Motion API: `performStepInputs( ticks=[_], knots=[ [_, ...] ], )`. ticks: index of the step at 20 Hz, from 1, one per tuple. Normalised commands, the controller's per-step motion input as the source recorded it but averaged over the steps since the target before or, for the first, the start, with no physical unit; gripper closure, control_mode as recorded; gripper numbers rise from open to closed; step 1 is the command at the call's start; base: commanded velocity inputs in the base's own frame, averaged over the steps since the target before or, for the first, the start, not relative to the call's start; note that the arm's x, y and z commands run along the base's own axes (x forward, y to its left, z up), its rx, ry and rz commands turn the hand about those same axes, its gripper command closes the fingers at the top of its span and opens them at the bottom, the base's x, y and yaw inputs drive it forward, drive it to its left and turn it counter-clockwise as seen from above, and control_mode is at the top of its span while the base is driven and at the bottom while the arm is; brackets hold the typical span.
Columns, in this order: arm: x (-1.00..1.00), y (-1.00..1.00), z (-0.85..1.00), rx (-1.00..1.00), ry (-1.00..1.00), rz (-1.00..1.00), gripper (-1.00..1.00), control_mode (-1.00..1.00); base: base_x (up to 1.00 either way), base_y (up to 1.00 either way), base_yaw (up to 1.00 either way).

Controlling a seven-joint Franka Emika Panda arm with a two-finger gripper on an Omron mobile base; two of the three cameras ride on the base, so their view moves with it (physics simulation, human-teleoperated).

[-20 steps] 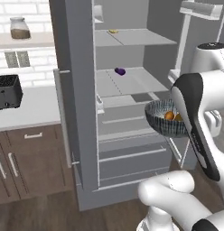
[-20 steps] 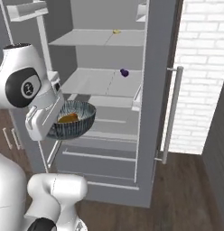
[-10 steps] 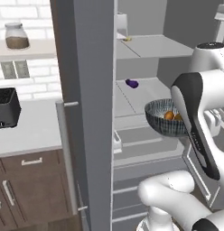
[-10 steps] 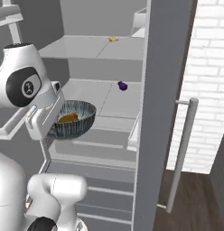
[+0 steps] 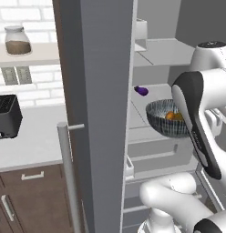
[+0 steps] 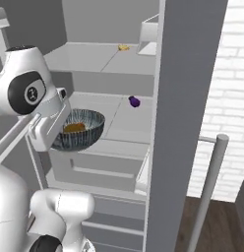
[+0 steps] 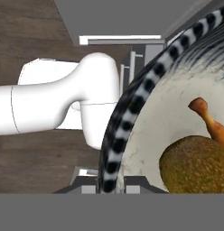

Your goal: Pick the chicken drumstick and avocado from their plates and place them in the bowl. Then put the bowl in the fridge.

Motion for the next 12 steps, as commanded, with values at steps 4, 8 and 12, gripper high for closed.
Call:
performStepInputs(
  ticks=[4,8,12],
  knots=[
    [0.00,0.00,0.00,0.00,0.00,0.00,1.00,1.00,0.11,0.00,0.05],
    [0.11,0.00,-0.13,0.00,0.01,0.03,1.00,-1.00,0.01,0.00,0.01],
    [0.21,0.00,-0.49,0.00,0.00,0.19,1.00,-1.00,0.00,0.00,0.00]
  ],
)
